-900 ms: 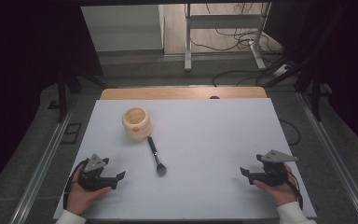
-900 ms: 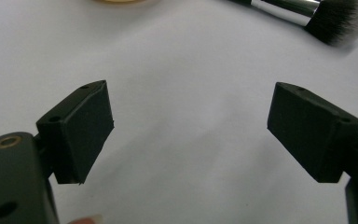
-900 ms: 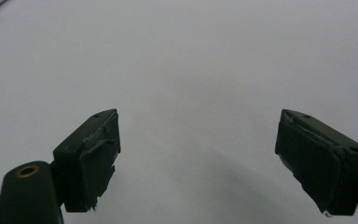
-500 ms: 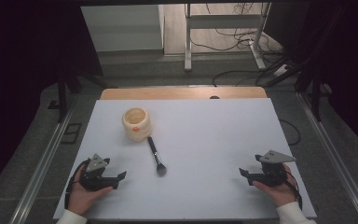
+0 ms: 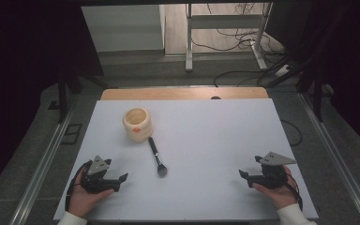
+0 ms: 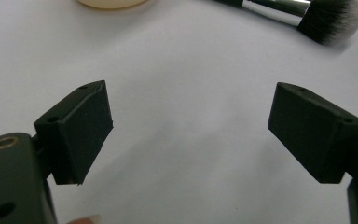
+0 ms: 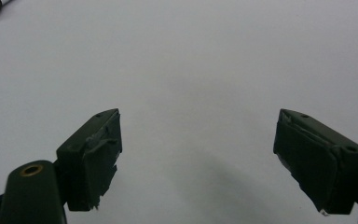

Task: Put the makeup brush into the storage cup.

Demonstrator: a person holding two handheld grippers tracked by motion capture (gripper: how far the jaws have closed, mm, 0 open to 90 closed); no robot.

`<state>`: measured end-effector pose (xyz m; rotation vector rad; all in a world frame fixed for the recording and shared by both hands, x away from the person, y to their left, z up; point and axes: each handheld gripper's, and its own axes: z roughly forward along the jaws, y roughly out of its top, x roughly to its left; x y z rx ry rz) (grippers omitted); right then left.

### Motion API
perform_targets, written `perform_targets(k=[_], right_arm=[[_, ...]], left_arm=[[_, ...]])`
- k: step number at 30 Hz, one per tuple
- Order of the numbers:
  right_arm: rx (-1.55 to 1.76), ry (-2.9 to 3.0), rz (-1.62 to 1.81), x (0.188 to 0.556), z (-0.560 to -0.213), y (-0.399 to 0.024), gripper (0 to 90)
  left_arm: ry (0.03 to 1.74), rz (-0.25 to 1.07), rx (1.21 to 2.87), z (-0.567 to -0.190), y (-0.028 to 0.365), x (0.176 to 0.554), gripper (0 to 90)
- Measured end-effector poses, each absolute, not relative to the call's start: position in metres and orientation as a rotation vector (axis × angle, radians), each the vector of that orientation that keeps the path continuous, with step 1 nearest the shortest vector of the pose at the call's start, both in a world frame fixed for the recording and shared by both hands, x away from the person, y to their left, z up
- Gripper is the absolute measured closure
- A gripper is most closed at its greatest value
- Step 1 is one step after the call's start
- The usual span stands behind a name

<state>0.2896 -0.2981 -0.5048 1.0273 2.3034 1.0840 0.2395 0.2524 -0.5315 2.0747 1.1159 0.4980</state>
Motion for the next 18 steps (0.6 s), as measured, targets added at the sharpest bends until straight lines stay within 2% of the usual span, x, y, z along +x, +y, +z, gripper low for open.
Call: perform_targets(k=[9,18], right_arm=[[1.025,2.299,1.083,0.288,-0.504,-0.297,16.1],[1.026,2.298,1.077,0.288,-0.504,-0.296,16.0]], left_arm=[[1.071,0.503,2.082,-0.514,0.254,0.244,14.0],[0.924,0.516,2.226,-0.500,0.244,0.255,17.1]])
